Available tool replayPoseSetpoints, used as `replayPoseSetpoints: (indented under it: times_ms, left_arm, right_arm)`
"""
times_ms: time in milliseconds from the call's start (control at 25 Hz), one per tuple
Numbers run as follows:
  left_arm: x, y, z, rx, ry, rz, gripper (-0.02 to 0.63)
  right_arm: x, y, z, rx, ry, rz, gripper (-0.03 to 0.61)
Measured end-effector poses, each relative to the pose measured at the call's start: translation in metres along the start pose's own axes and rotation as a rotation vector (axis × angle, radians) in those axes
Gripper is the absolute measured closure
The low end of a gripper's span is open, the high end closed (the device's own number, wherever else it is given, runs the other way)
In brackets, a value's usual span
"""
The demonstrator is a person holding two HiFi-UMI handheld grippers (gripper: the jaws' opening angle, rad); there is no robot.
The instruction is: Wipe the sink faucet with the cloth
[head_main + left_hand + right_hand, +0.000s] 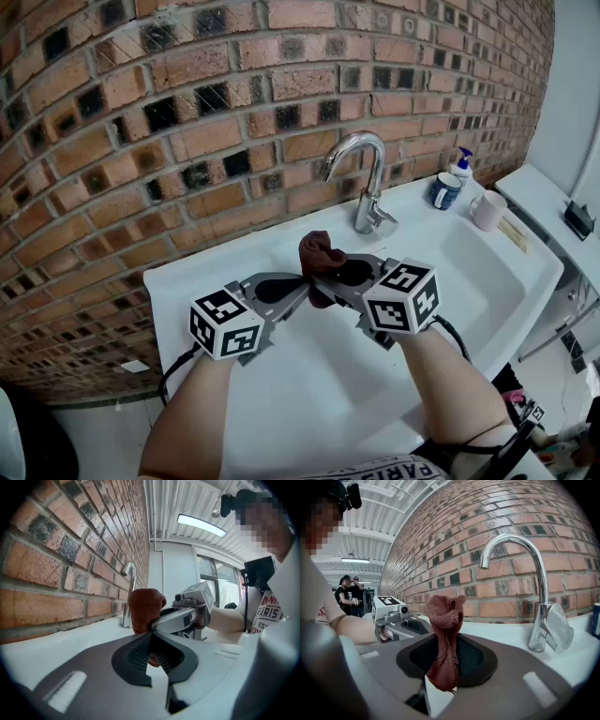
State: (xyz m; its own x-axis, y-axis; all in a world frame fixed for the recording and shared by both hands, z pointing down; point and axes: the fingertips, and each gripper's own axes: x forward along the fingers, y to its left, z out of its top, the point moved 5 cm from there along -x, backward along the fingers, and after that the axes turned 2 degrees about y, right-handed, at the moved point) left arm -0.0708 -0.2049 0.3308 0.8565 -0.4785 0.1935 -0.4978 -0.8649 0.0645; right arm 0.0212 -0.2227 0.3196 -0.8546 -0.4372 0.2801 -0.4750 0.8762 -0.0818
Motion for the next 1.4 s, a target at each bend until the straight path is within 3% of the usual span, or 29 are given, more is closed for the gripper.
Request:
replayPoseSetpoints:
  times_ms: [560,880,1400]
  left_arm:
    - [-0.001,0.000,-0.001,0.006,0.000,-0.023,0.607]
    - [-0.001,-0.001,-0.001,0.008,-0.002,-0.024,0.607]
    - [0.000,-0.001,-0.001,0.006,0.006,-0.028,0.607]
  right_arm:
    - [-0.019,-0.017,0.018,-0.026,-0.053,-0.107,0.472]
    - [-0.032,-0.024,0.066,-0.016,-0.188,-0.164,0.474]
    - [-0.032,-0.044,0.133,-0.156,-0.181,-0.228,0.474]
